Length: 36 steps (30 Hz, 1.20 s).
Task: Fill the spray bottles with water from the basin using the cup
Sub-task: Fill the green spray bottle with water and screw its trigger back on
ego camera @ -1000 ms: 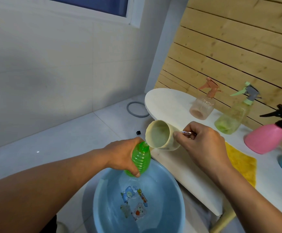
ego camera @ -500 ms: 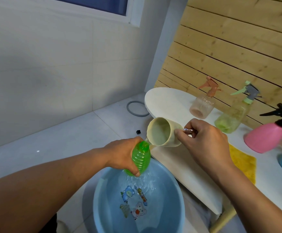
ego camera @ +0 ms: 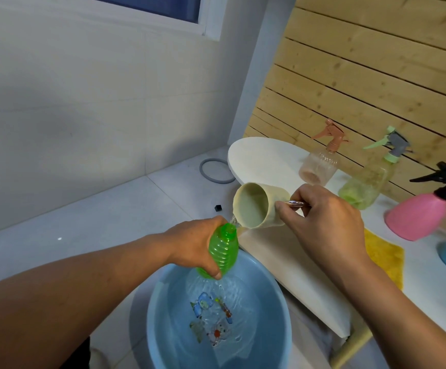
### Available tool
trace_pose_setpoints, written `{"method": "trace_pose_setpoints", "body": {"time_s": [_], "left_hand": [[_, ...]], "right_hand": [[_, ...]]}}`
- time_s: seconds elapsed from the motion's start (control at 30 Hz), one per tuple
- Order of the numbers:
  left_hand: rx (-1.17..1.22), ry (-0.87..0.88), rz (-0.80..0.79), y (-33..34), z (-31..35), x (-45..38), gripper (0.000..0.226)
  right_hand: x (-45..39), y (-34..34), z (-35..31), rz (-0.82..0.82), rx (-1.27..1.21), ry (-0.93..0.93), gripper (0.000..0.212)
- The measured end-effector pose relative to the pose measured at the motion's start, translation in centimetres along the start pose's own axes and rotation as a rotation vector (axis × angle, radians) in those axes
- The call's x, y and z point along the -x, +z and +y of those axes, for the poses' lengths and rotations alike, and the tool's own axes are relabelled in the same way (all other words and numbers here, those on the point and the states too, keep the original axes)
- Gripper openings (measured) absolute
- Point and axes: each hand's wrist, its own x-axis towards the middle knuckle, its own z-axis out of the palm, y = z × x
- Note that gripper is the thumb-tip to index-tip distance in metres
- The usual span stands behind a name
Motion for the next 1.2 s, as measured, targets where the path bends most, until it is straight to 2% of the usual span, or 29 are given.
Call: {"method": "trace_pose_setpoints", "body": {"time_s": [0.73,1.0,1.2], "left_hand": [[0.021,0.010,-0.006,0.1,0.0,-0.4,0.093],[0.000,0.000,0.003,0.3,0.3,-0.4,0.099],[0.028,-0.007,0.017,0.3,0.5,-0.5,0.091]], "right_hand": [[0.7,-0.4,-0.5,0.128,0.174,-0.164,0.026],[1.1,-0.6,-0.8,0.171,0.235,-0.265,0.026],[1.5,-0.8,-1.2,0.267,0.319,-0.388,0.027]]}}
